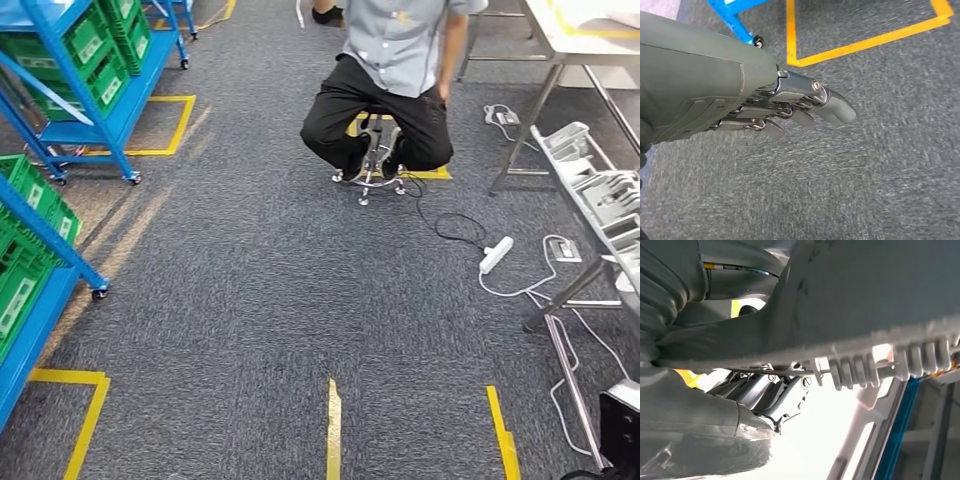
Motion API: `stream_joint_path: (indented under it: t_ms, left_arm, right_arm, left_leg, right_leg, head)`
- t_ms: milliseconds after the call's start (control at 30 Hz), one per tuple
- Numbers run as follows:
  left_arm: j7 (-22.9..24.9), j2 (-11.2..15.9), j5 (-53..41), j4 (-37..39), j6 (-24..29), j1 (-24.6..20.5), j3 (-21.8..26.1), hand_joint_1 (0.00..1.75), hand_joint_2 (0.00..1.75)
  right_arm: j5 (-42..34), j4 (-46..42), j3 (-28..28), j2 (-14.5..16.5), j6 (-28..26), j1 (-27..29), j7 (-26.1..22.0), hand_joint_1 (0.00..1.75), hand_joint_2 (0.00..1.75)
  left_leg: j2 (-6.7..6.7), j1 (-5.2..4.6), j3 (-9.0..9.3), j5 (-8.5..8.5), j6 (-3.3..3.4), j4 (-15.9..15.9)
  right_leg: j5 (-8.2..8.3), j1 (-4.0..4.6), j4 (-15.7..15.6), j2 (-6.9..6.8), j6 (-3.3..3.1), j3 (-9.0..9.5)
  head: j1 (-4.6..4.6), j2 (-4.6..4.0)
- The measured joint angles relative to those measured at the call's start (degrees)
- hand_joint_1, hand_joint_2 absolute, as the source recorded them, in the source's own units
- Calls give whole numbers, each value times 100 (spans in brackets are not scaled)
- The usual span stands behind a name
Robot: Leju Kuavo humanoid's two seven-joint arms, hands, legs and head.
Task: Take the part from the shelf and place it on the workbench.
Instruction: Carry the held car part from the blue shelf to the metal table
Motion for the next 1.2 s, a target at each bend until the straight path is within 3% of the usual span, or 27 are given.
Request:
stream_joint_path:
  t_ms: [33,100,167,233,300,333,367,400,467,533,600,633,700,767,833,867,900,967,1033,1067,1133,1200]
  left_arm:
    - [1,-1,-5,0,1,-4,0,0,175]
    - [2,-5,-13,0,2,-18,-1,0,175]
    - [9,-7,-21,0,2,-32,-2,0,175]
    - [21,-7,-30,0,2,-33,-2,0,175]
    - [39,-8,-39,0,1,-21,-2,0,175]
    - [47,-9,-41,0,0,-16,-2,0,175]
    - [51,-9,-43,0,-1,-14,-2,0,175]
    - [52,-10,-43,0,-1,-14,-2,0,175]
    - [52,-1,-43,0,-1,-14,-2,0,175]
    - [52,9,-44,0,-1,-16,-2,0,175]
    - [52,8,-53,0,-2,-25,-5,0,175]
    - [51,5,-59,0,-2,-31,-7,0,175]
    - [43,0,-65,0,-2,-38,-9,0,175]
    - [31,-1,-68,0,-8,-32,-9,0,175]
    - [17,-3,-74,0,-16,-21,-10,0,175]
    - [8,-7,-79,0,-18,-21,-11,0,175]
    - [1,-11,-86,0,-23,-23,-12,0,175]
    - [-12,-21,-101,0,-43,-29,-13,0,175]
    - [-22,-20,-114,0,-71,-30,-14,0,175]
    - [-26,-17,-118,0,-84,-31,-15,0,175]
    - [-32,-14,-118,0,-100,-39,-15,0,175]
    - [-36,-8,-118,0,-102,-50,-15,0,175]
  right_arm:
    - [31,1,-3,-20,0,-9,32,175,175]
    - [89,2,-5,-60,0,-12,94,175,175]
    - [138,2,-4,-101,0,-21,147,175,175]
    - [183,9,7,-139,0,-44,189,175,175]
    - [217,25,28,-170,1,-61,218,175,175]
    - [227,33,37,-185,1,-64,226,175,175]
    - [232,39,41,-196,1,-64,231,175,175]
    - [235,43,42,-207,1,-64,235,175,175]
    - [236,45,43,-219,1,-71,238,175,175]
    - [243,49,51,-233,2,-88,243,175,175]
    - [270,53,64,-262,2,-93,267,175,175]
    - [289,56,72,-283,1,-91,292,175,175]
    - [318,68,87,-339,1,-131,347,175,175]
    - [327,86,113,-397,2,-190,401,175,175]
    - [335,108,144,-443,2,-211,457,175,175]
    - [343,120,155,-466,2,-215,491,175,175]
    - [356,132,163,-493,2,-222,524,175,175]
    - [401,153,174,-553,2,-251,597,175,175]
    - [439,176,184,-617,2,-294,677,175,175]
    - [448,189,187,-649,2,-312,715,175,175]
    - [454,204,190,-700,2,-323,762,175,175]
    - [456,211,193,-732,1,-338,775,175,175]
  left_leg:
    - [44,-14,9,-10,-23,6]
    - [115,-4,26,-34,-70,15]
    - [-50,23,-33,-198,-127,197]
    - [-340,42,-301,-564,-155,827]
    - [-445,43,-654,-847,-148,1559]
    - [-455,42,-754,-843,-136,1725]
    - [-470,41,-749,-708,-115,1652]
    - [-510,41,-655,-486,-88,1388]
    - [-763,44,-360,-40,-27,638]
    - [-972,53,-195,94,-7,195]
    - [-921,54,-173,75,-2,103]
    - [-852,57,-169,92,18,82]
    - [-705,68,-155,127,72,25]
    - [-551,53,-153,130,104,14]
    - [-391,39,-155,122,113,16]
    - [-318,37,-155,118,112,17]
    - [-247,37,-149,111,106,19]
    - [-128,28,-125,88,76,24]
    - [-35,-8,-103,61,27,42]
    - [11,-24,-95,55,4,49]
    - [91,-20,-84,37,-50,58]
    - [-96,12,-150,-131,-114,247]
  right_leg:
    - [-18,16,-39,-3,-40,22]
    - [2,12,-43,123,-116,8]
    - [24,-1,-59,234,-182,2]
    - [37,-8,-66,342,-226,2]
    - [39,4,-64,476,-244,3]
    - [39,11,-62,551,-247,6]
    - [40,17,-61,628,-247,13]
    - [39,21,-59,706,-247,23]
    - [38,24,-50,846,-238,29]
    - [50,18,-29,975,-200,-20]
    - [84,-1,-37,1104,-128,-83]
    - [81,-9,-27,1092,-99,-119]
    - [-81,-1,220,831,-52,-272]
    - [-441,-6,906,504,-8,-599]
    - [-671,-23,1554,410,40,-892]
    - [-627,-29,1583,393,56,-892]
    - [-486,-35,1384,362,67,-773]
    - [-150,-26,543,156,63,-302]
    - [-24,-5,11,-7,2,7]
    - [-42,10,-34,-10,-37,31]
    - [-13,9,-38,116,-114,20]
    - [16,-8,-58,231,-189,14]
  head:
    - [-5,0]
    - [-10,0]
    - [-20,0]
    - [-33,0]
    - [-37,0]
    - [-37,0]
    - [-37,0]
    - [-36,0]
    - [-34,0]
    - [-33,0]
    - [-36,0]
    - [-35,0]
    - [-14,0]
    - [5,0]
    - [5,0]
    - [7,0]
    - [8,0]
    - [11,0]
    - [2,0]
    - [-4,0]
    - [-11,0]
    - [-19,0]
